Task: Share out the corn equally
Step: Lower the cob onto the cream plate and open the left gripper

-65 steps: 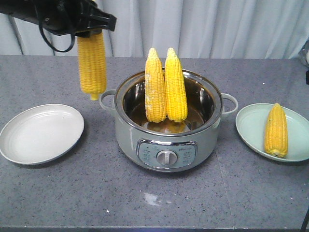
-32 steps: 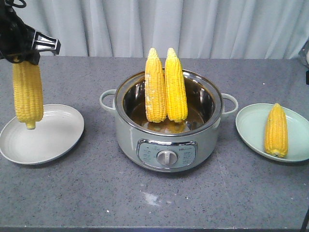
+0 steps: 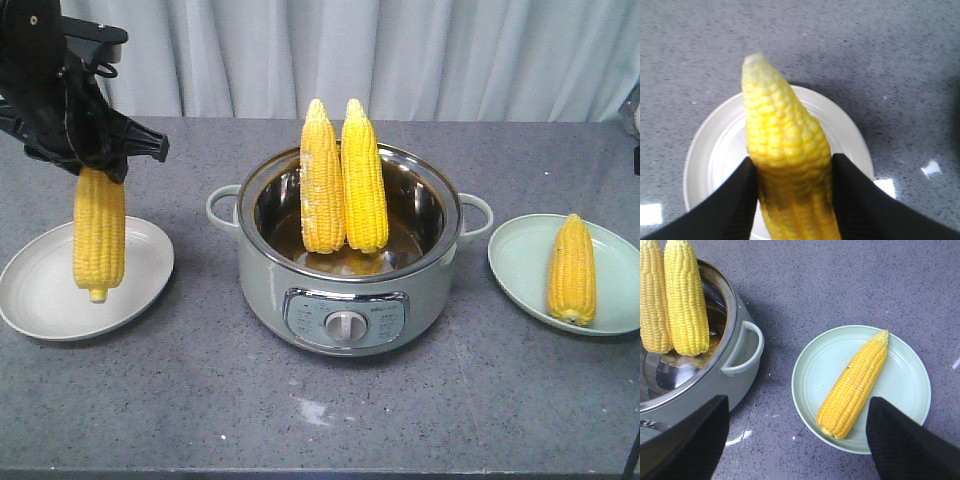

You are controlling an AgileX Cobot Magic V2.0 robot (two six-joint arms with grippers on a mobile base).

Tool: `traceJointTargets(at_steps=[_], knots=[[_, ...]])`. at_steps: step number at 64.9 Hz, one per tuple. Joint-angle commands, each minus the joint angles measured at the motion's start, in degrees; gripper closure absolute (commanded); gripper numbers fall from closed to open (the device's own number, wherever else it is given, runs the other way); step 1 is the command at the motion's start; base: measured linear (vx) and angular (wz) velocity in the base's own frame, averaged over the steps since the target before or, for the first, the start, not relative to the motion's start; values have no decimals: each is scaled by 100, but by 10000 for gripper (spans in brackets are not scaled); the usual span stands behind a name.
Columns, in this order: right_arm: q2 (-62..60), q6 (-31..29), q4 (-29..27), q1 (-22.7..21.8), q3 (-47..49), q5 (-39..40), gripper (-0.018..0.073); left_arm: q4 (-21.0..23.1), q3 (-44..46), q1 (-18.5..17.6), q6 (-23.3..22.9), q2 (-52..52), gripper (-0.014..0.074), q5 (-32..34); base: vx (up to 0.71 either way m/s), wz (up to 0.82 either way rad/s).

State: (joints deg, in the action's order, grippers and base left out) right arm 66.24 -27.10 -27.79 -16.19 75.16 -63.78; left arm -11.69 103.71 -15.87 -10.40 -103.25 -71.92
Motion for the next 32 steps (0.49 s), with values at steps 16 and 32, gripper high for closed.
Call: traceJointTargets(at_steps=[16,32], knots=[[-103,-47,-162,-11,130,247,14,48,180,348,192,28,558,14,0,0],[-103,-47,-168,-11,130,247,14,347,150,601,474,-151,555,14,0,0]])
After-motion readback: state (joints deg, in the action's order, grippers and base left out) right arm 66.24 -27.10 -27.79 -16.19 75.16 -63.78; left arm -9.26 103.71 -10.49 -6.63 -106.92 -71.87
